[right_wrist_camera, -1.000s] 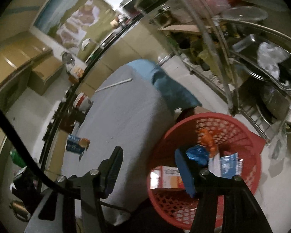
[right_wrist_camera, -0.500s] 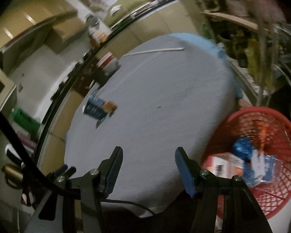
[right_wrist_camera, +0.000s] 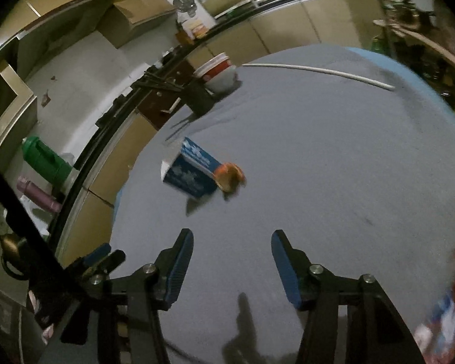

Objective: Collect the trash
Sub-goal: 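Move both open tools back toward the toothpaste box and orange peel, then grasp the orange peel with the right tool while the left tool grasps the toothpaste box, then lift the orange peel and toothpaste box and carry them toward the red basket, then bring both held items over the red basket and lower them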

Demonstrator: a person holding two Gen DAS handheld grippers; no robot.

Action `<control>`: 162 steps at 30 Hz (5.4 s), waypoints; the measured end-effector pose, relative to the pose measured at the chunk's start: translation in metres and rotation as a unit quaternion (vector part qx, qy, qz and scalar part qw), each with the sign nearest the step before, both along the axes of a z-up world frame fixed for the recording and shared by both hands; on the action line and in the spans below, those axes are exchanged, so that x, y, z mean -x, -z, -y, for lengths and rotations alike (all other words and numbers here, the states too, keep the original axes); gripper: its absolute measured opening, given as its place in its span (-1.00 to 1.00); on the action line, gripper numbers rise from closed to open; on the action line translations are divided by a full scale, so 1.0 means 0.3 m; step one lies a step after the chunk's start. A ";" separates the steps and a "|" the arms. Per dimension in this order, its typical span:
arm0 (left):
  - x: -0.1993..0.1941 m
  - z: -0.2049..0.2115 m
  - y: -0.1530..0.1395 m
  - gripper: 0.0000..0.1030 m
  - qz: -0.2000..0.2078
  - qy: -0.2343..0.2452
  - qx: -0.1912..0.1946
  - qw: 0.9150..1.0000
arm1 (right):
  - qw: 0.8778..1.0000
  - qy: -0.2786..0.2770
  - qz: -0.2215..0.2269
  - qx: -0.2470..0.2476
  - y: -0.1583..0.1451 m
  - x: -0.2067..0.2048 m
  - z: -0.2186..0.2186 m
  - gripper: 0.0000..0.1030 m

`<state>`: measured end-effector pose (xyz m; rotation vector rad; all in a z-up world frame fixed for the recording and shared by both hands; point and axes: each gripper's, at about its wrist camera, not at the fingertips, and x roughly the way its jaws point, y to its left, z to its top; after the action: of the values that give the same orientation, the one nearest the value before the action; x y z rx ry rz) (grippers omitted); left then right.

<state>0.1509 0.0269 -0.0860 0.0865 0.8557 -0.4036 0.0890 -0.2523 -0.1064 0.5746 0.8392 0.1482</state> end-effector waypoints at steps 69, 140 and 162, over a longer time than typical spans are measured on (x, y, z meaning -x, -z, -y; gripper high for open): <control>0.581 0.400 -0.208 -0.51 0.124 0.101 -0.066 0.985 | 0.990 0.063 0.117 -0.045 -0.150 0.626 0.173 -0.48; 0.462 0.658 -0.129 -0.51 0.106 0.075 -0.128 0.983 | 0.993 0.062 0.091 -0.033 -0.104 0.558 0.350 -0.48; 0.545 0.760 -0.122 -0.51 0.114 0.123 -0.141 0.976 | 0.988 0.114 0.094 -0.042 -0.095 0.711 0.428 -0.48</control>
<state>-0.0125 -0.2012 -0.0494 0.4962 0.6712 -0.4916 -0.1243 -0.3806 -0.0779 0.7206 0.5805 0.0276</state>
